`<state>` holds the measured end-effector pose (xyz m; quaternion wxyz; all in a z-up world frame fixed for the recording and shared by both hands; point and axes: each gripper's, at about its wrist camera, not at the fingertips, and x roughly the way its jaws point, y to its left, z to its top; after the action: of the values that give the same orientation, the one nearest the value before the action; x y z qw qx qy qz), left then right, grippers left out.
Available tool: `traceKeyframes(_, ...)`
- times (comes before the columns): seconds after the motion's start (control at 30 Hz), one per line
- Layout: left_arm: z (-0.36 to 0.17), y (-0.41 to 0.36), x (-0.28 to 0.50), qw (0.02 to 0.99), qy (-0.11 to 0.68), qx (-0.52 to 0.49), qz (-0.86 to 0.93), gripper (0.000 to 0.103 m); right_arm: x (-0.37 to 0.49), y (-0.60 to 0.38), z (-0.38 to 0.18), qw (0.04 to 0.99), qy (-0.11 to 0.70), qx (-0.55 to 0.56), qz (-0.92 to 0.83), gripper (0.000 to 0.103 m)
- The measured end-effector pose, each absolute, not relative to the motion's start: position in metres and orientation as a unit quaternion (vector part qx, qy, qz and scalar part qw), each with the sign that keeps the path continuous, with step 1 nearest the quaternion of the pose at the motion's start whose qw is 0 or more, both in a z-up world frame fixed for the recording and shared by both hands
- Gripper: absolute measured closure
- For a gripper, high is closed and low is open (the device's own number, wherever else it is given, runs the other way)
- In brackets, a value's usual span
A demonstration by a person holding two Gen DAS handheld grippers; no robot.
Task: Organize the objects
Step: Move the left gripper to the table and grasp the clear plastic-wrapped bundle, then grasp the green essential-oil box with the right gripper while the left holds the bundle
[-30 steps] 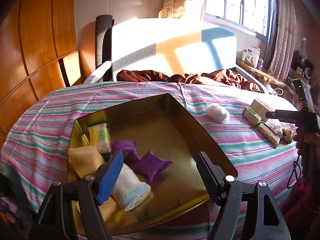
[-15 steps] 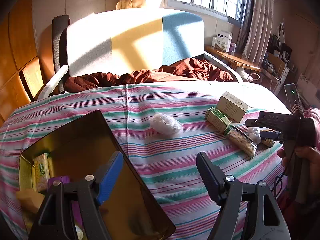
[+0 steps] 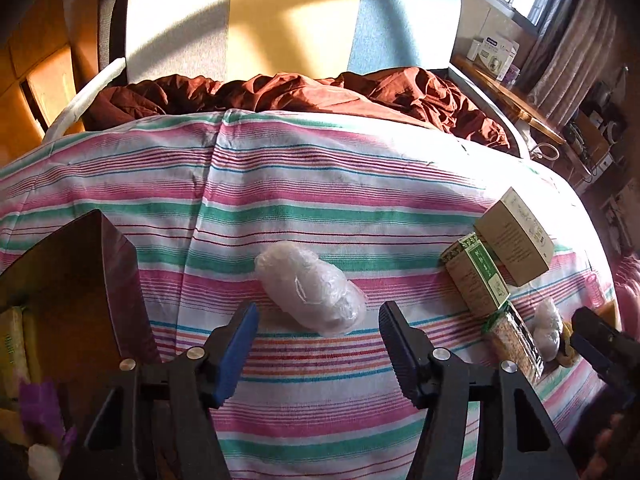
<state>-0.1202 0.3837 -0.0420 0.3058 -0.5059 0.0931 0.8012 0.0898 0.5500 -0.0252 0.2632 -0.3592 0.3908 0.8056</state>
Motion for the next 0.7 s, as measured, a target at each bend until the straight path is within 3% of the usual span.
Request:
traceKeyframes(0.17,-0.066,0.402,-0.145,0.274,0.07,-0.534,0.797,0.042,0.086,0.55,-0.027,0.255,0.392,-0.364,0.805,0.025)
traceKeyframes(0.23,-0.072,0.405,-0.148,0.262,0.07,-0.533,0.801,0.059,0.086,0.55,-0.027,0.252,0.392,-0.363,0.807,0.025)
traceKeyframes(0.3,-0.071,0.409,-0.142,0.279,0.082,-0.516,0.805,0.066,0.086,0.55,-0.026,0.252,0.389,-0.361,0.809,0.025)
traceKeyframes(0.7,-0.079,0.373,0.01,0.393,0.2,-0.381,0.812,0.068,0.089,0.547,-0.023,0.243,0.39,-0.354,0.815,0.025)
